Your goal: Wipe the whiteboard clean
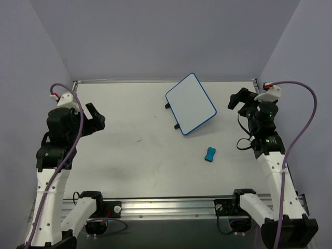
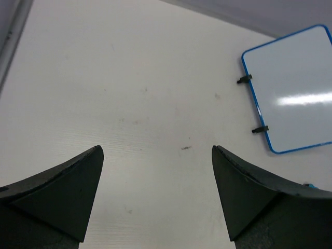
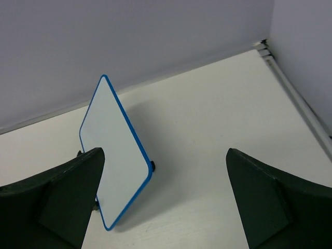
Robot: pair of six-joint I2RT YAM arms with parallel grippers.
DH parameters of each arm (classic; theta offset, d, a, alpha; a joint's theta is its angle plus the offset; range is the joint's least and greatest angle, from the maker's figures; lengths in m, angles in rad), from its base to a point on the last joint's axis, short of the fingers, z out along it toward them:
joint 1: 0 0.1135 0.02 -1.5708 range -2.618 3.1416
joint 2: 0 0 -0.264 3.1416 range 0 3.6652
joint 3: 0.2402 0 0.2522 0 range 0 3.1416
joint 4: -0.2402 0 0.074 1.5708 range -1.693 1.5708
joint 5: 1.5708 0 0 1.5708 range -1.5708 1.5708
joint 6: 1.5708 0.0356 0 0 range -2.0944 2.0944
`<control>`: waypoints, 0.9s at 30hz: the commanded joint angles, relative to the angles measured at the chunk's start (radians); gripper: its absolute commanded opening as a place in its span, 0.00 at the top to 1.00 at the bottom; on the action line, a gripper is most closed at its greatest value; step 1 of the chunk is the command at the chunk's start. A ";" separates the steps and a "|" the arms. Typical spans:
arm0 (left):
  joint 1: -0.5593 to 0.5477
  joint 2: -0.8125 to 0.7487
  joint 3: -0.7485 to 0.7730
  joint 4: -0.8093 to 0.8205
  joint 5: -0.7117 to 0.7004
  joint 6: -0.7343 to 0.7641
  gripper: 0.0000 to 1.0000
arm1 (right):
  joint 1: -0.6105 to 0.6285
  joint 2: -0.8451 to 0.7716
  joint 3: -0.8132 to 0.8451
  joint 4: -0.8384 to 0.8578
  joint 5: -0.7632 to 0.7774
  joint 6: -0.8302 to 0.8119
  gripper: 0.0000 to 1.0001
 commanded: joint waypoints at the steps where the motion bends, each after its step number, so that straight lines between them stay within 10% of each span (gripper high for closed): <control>1: -0.010 -0.053 0.121 -0.086 -0.198 0.041 0.06 | 0.036 -0.173 0.097 -0.361 0.210 -0.024 0.00; 10: -0.091 -0.167 0.182 -0.234 -0.272 0.113 0.06 | 0.150 -0.289 0.211 -0.660 0.494 -0.095 0.00; 27: -0.156 -0.319 0.058 -0.161 -0.287 0.170 0.06 | 0.153 -0.410 0.204 -0.700 0.402 -0.122 0.00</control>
